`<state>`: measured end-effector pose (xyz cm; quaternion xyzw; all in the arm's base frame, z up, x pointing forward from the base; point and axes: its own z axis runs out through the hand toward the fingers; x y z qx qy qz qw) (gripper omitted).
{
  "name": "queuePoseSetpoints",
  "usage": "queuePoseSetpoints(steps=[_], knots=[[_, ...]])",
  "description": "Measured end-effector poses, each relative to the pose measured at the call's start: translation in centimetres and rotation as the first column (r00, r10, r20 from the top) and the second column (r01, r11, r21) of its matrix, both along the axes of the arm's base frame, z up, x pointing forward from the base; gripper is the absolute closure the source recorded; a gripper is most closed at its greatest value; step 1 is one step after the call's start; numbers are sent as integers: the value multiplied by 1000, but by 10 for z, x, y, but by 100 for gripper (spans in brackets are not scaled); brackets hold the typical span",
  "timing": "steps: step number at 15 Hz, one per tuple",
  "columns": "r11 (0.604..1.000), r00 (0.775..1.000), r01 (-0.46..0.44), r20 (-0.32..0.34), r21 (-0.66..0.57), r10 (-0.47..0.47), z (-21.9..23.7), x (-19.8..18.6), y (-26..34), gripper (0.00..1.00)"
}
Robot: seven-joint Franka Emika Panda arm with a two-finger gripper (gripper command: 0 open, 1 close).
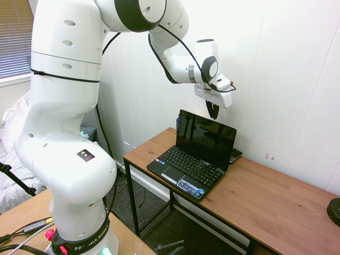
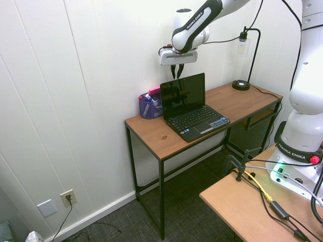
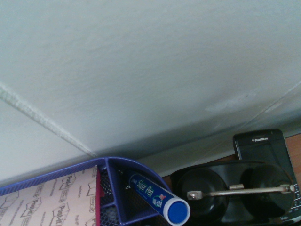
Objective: Close the laptop lid
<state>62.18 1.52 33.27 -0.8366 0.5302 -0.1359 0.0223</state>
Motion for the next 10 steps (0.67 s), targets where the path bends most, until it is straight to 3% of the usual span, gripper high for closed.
queuePoseSetpoints(steps=[10], knots=[[1000, 998, 4, -57, 3, -4, -17, -36, -2, 100]])
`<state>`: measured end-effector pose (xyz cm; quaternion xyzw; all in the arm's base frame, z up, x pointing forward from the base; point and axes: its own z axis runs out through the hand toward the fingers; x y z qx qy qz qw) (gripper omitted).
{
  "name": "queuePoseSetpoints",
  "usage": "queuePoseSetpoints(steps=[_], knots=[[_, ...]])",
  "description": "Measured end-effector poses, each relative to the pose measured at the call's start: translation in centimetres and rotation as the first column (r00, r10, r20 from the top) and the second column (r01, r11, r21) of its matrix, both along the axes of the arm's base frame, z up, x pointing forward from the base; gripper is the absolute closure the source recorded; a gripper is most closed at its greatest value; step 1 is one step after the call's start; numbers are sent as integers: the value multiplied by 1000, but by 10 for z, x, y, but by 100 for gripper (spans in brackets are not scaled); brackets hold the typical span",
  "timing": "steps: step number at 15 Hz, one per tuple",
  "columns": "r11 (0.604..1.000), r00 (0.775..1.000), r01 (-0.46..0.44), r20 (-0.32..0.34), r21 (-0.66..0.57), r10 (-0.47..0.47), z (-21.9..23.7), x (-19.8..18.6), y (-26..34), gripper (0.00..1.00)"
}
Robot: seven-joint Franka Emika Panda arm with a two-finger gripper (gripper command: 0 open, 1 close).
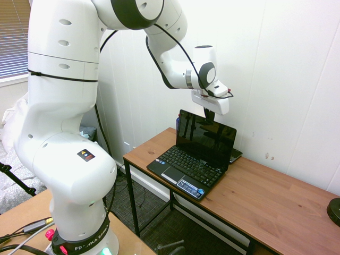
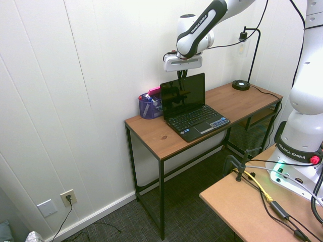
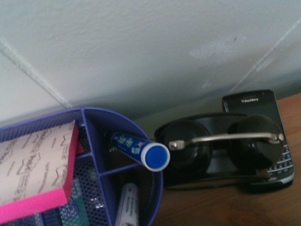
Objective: Close the laptop lid
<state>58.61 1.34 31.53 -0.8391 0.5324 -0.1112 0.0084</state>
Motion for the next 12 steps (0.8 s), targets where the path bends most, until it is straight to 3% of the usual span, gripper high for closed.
queuePoseSetpoints(steps=[6, 12], knots=[[1000, 1000, 2, -20, 26, -1, 11, -50, 6, 100], [999, 990, -5, -139, 40, 10, -32, -110, -3, 100]])
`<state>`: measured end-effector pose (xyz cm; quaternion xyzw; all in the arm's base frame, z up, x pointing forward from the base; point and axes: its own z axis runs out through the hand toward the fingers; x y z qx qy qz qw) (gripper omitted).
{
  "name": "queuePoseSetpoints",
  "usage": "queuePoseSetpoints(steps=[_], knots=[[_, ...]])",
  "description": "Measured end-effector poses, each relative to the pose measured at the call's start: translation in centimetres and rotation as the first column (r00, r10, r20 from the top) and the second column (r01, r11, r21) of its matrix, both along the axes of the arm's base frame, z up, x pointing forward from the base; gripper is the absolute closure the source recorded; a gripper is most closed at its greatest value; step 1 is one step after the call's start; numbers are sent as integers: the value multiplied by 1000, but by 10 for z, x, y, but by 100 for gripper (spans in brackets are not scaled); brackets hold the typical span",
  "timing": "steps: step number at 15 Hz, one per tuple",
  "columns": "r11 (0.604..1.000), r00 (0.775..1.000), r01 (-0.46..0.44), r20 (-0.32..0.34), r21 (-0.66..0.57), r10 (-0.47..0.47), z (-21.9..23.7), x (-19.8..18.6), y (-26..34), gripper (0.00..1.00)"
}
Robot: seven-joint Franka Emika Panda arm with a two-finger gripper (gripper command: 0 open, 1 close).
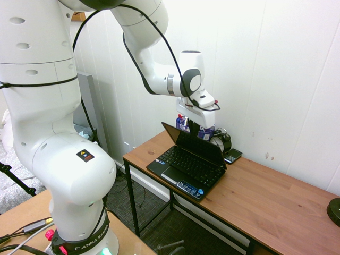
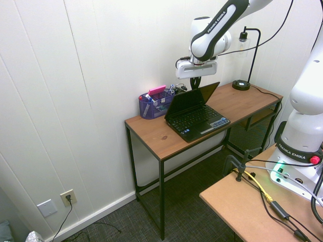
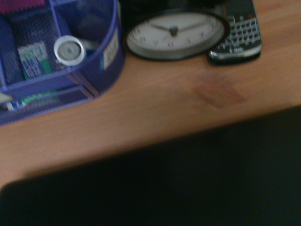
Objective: Close the laptop lid
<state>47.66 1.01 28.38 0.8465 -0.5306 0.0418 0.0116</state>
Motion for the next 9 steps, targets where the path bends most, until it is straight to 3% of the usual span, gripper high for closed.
queuePoseSetpoints(steps=[4, 9], knots=[[999, 995, -6, -95, 33, 9, -40, -27, -8, 100], [999, 984, 2, -179, 39, 5, -88, -35, -16, 100]])
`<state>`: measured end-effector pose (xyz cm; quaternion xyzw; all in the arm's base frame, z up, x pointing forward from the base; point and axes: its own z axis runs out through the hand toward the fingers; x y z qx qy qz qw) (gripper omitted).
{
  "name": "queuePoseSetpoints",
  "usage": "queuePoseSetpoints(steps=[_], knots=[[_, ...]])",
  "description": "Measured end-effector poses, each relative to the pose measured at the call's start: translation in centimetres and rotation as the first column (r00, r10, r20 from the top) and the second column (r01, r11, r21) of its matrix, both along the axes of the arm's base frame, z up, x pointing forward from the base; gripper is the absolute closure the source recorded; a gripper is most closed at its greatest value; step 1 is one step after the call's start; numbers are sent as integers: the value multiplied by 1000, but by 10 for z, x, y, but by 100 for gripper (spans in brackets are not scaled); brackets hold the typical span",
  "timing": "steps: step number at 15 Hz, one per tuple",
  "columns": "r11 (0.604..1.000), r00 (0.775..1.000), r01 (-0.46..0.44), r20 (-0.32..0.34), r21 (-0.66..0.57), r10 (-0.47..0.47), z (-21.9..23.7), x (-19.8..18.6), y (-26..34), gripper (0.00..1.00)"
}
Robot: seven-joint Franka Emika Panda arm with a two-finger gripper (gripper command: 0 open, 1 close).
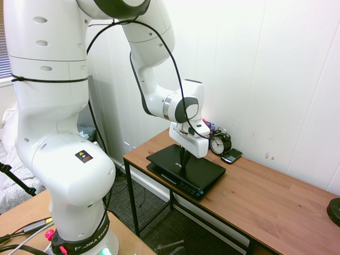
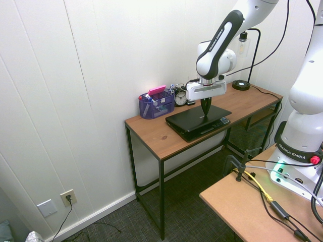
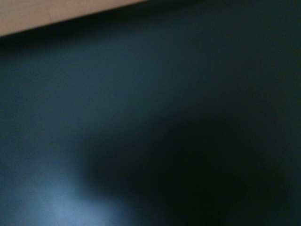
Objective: Close the laptop lid
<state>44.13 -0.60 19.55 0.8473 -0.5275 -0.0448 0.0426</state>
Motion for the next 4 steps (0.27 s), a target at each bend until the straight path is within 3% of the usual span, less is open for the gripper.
queuePoseSetpoints(steps=[4], knots=[[1000, 999, 6, 37, 7, -6, 1, 8, -1, 100]])
